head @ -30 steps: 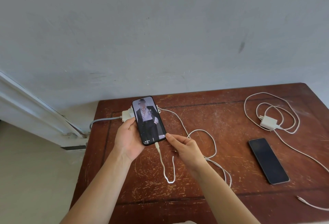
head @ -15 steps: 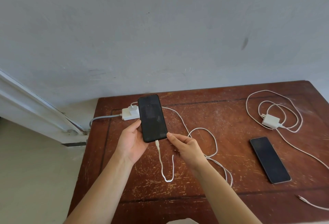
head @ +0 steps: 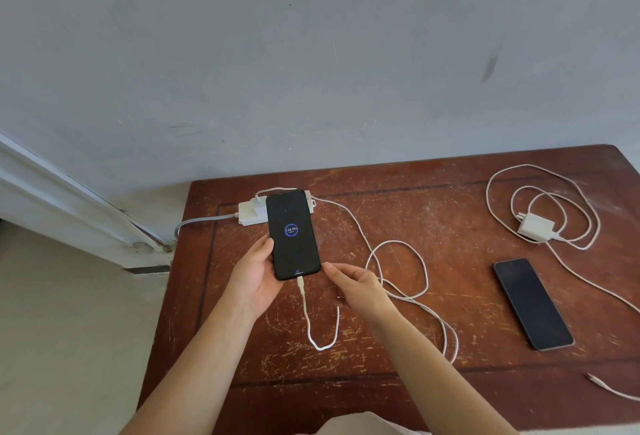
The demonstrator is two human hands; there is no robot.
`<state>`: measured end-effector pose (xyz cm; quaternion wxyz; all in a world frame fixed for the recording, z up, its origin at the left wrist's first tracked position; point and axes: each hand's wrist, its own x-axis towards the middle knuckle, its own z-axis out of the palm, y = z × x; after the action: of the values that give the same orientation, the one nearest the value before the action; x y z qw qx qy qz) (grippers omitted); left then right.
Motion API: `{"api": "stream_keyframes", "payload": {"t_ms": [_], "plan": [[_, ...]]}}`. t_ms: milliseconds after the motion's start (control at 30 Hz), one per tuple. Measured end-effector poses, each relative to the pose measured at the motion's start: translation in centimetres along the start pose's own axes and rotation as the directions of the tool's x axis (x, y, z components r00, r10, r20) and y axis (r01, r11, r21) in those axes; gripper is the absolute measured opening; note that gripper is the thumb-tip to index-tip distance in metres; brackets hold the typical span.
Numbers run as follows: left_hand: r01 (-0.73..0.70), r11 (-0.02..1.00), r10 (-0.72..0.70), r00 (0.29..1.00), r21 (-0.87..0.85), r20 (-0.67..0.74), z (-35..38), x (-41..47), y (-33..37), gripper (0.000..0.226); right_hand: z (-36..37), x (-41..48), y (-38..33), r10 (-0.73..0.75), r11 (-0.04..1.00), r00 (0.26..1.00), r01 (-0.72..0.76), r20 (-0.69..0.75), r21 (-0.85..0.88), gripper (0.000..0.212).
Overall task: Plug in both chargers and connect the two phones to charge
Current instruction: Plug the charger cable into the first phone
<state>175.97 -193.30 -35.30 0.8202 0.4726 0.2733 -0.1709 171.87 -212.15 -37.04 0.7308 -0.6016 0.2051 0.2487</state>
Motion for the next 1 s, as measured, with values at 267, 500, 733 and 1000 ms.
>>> {"api": "stream_keyframes", "payload": {"t_ms": [267,500,733,1000], "plan": [[0.084,0.994,-0.069,0.979,0.068,-0.193,-3.9,2.9,-2.1,0.033,-1.8,2.5,6.1,0.08,0.824,0.988,-0.141,-0.134,-0.549,0.039],[0.159,0.984,-0.121,0.931,0.084,-0.346,-7.5,4.2,-3.6,0.032,-1.2,3.3,8.6,-0.025,0.707,0.975,-0.138,-0.219,-0.694,0.039],[0.185,0.955,-0.069,0.901,0.233,-0.429,-9.2,4.7,-4.2,0.031,-1.2,3.7,9.2,-0.059,0.679,0.978,-0.106,-0.198,-0.726,0.028],[0.179,0.845,0.085,0.885,0.504,-0.457,-8.7,4.9,-4.3,0.02,-1.6,4.0,9.8,-0.058,0.713,0.977,-0.104,-0.206,-0.694,0.026]]}}
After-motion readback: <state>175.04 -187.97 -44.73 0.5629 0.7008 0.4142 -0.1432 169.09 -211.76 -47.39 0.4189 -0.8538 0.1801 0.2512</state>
